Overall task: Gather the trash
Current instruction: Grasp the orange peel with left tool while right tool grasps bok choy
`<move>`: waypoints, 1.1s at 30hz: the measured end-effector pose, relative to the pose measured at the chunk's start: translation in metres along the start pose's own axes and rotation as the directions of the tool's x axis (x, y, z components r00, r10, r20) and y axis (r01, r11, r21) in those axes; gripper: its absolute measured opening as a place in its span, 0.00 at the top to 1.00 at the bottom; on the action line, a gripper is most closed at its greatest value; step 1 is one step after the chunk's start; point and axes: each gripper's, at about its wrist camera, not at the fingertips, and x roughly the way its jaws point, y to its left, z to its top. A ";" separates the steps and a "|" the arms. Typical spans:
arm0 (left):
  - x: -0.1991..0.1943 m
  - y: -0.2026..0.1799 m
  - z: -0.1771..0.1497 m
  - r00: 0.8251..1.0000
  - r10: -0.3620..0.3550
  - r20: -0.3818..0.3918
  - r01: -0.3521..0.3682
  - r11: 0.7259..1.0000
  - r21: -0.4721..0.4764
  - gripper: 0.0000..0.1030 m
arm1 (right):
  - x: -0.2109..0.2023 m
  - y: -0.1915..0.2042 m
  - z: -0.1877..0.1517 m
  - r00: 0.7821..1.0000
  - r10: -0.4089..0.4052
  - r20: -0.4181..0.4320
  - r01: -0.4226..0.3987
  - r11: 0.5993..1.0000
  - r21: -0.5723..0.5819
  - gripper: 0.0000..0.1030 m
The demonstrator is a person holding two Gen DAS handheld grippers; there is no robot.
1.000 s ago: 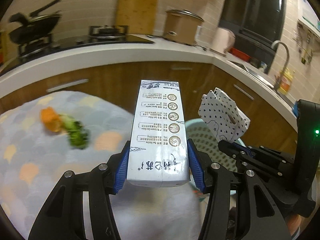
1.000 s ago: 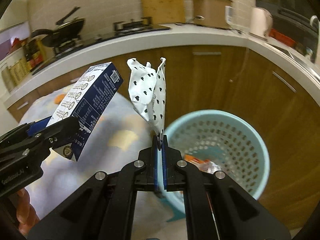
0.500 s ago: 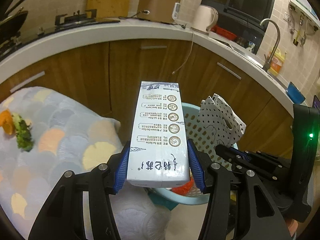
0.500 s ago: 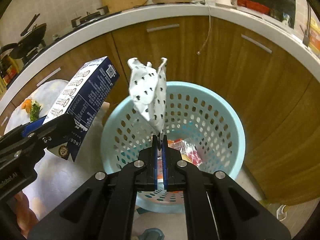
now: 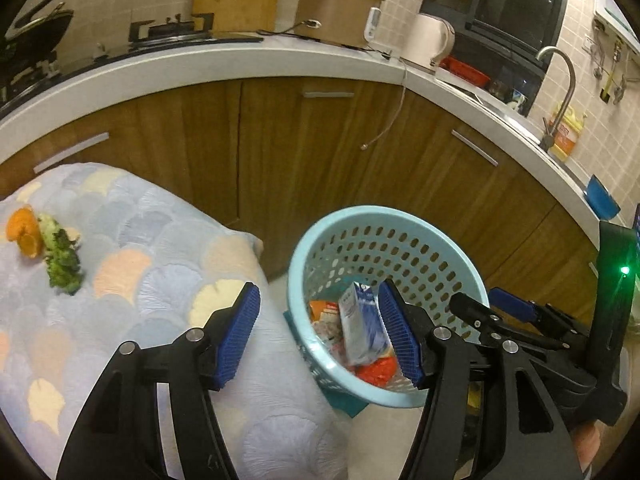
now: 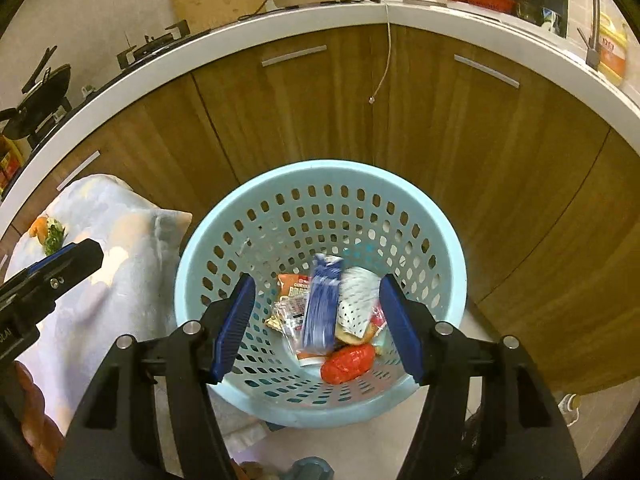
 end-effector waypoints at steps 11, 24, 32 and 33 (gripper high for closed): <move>-0.037 0.043 0.009 0.994 0.067 0.081 -0.061 0.996 -0.066 0.42 | -0.017 0.069 0.013 0.991 0.115 0.075 -0.105 0.986 -0.132 0.41; -0.095 0.167 0.019 0.952 0.275 0.136 -0.227 0.930 -0.290 0.43 | -0.017 0.207 0.026 0.938 0.323 0.126 -0.256 0.889 -0.379 0.61; -0.086 0.243 0.026 0.953 0.297 0.066 -0.249 0.886 -0.390 0.43 | 0.024 0.274 0.031 0.908 0.419 -0.016 -0.381 0.809 -0.447 0.64; -0.082 0.247 0.026 0.954 0.295 0.058 -0.250 0.885 -0.393 0.43 | 0.030 0.282 0.030 0.906 0.422 -0.036 -0.392 0.801 -0.452 0.64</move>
